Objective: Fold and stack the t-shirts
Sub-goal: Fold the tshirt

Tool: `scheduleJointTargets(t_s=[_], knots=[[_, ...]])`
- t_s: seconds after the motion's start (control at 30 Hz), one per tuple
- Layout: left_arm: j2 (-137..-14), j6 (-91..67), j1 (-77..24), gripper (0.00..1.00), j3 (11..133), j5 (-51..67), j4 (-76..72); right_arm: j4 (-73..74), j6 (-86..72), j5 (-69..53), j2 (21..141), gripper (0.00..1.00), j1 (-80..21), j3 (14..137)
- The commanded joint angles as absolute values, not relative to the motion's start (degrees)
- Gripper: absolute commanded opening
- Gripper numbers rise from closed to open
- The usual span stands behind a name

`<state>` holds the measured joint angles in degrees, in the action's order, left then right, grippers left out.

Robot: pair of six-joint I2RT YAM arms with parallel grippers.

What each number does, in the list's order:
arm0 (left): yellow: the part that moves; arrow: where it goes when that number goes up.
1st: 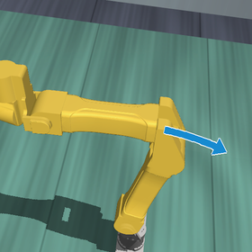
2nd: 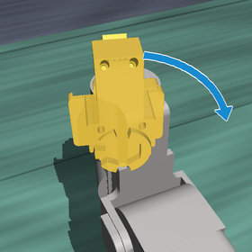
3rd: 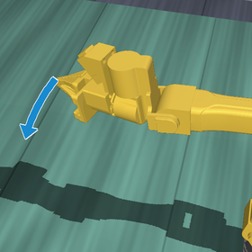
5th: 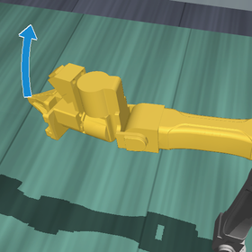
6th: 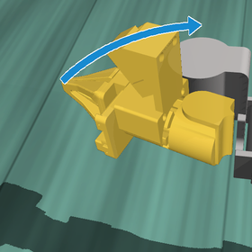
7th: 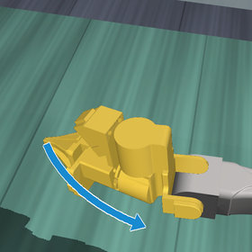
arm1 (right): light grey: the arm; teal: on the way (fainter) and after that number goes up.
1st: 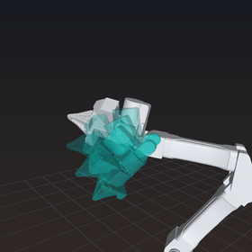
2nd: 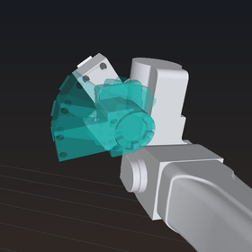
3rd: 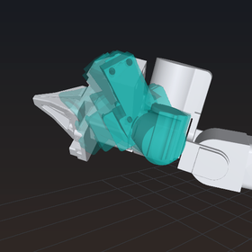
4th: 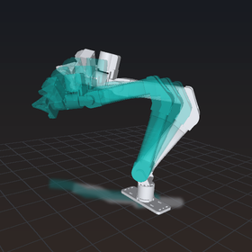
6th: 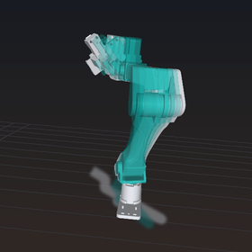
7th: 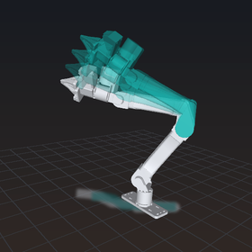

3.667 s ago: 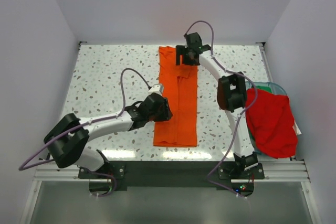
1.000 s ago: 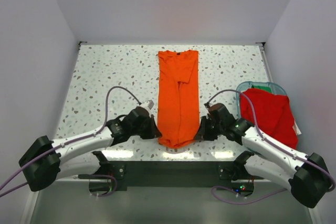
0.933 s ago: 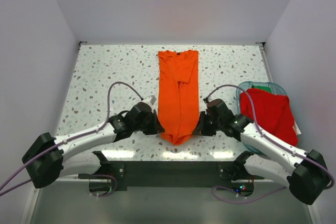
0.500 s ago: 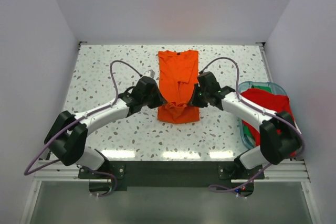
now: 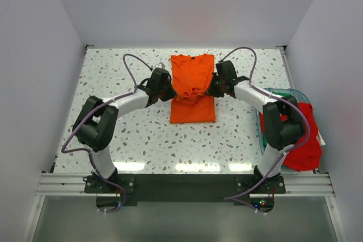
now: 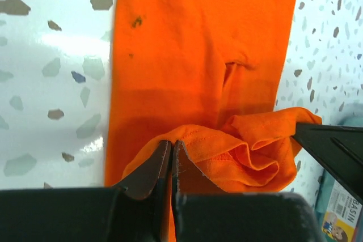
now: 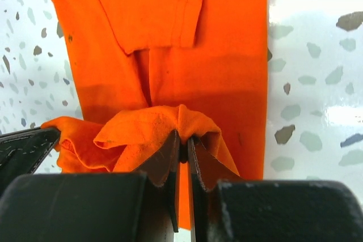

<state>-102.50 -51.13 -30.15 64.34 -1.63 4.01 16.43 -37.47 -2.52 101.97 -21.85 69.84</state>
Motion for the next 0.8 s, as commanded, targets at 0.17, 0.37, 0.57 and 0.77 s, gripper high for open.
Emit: scheduleJointTargets(t_s=[0.17, 0.37, 0.57, 0.77], knots=[[-107.4, -47.99, -27.25, 0.0, 69.43, 1.66, -1.67, 13.01, -36.47, -5.53, 107.4, 0.02, -19.16, 74.97], [-108.81, -46.23, -25.4, 0.31, 69.79, 4.91, -5.44, 12.4, -36.47, -7.47, 108.63, 0.27, -17.14, 75.76], [-103.11, -43.95, -22.68, 0.6, 65.66, 7.56, -10.11, 14.4, -34.46, -8.52, 105.65, 0.62, -15.21, 76.2], [-97.82, -44.3, -24.86, 0.42, 60.74, 6.6, -9.23, 13.71, -33.66, -8.62, 99.59, 0.63, -18.09, 72.16]])
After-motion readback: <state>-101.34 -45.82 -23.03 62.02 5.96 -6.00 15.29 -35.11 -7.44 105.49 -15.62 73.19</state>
